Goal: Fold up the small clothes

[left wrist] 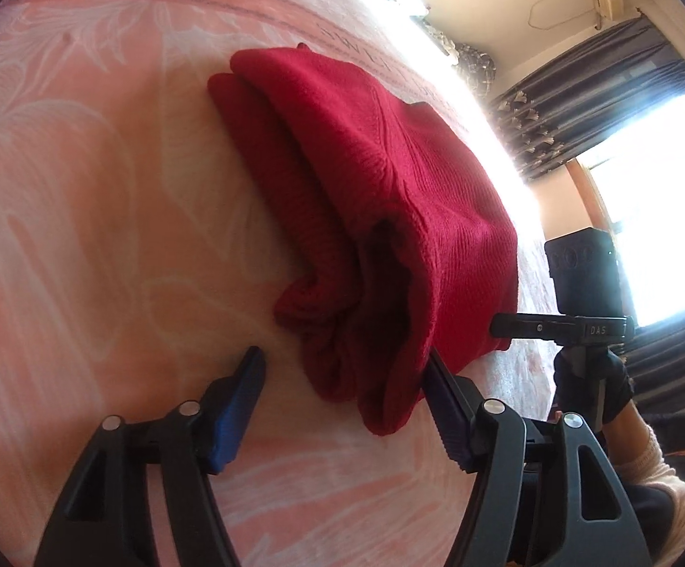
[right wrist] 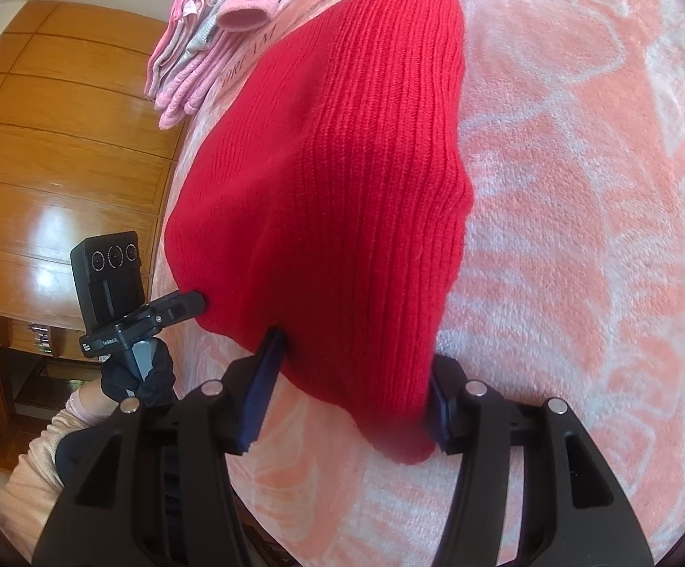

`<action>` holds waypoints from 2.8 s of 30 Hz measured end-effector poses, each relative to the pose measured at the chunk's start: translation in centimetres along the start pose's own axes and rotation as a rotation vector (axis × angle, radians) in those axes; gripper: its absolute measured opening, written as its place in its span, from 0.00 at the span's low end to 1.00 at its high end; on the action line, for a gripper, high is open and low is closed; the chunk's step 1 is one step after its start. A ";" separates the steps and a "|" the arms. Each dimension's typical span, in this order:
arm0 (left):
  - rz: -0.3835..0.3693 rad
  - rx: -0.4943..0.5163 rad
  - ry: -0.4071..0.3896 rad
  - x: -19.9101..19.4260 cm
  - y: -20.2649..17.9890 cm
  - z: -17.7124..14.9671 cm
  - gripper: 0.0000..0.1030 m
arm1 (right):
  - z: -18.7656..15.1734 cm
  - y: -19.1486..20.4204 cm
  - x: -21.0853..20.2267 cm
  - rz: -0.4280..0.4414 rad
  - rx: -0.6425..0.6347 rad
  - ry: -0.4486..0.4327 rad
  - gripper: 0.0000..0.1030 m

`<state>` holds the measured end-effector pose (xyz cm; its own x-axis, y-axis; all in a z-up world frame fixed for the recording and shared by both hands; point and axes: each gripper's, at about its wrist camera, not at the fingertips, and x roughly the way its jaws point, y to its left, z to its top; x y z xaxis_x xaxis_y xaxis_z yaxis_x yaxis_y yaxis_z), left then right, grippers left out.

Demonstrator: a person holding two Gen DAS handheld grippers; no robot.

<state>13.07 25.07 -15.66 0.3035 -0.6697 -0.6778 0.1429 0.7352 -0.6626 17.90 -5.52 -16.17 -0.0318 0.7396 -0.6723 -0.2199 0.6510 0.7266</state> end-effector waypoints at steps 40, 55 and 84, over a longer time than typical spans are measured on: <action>0.233 0.181 -0.121 -6.8 -9.7 0.1 0.68 | -3.2 6.8 -7.8 -0.437 -0.117 -0.188 0.72; 0.561 0.120 -0.259 -16.5 -16.5 -4.3 0.81 | -8.2 16.8 -12.6 -0.592 -0.165 -0.361 0.89; 0.818 0.149 -0.389 -17.5 -18.2 -12.7 0.91 | -15.0 21.3 -8.9 -0.740 -0.176 -0.432 0.89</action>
<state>-6.77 22.09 4.17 0.6553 0.1278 -0.7445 -0.1443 0.9886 0.0427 -1.09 -0.82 3.14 0.5429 0.1611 -0.8242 -0.1868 0.9800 0.0685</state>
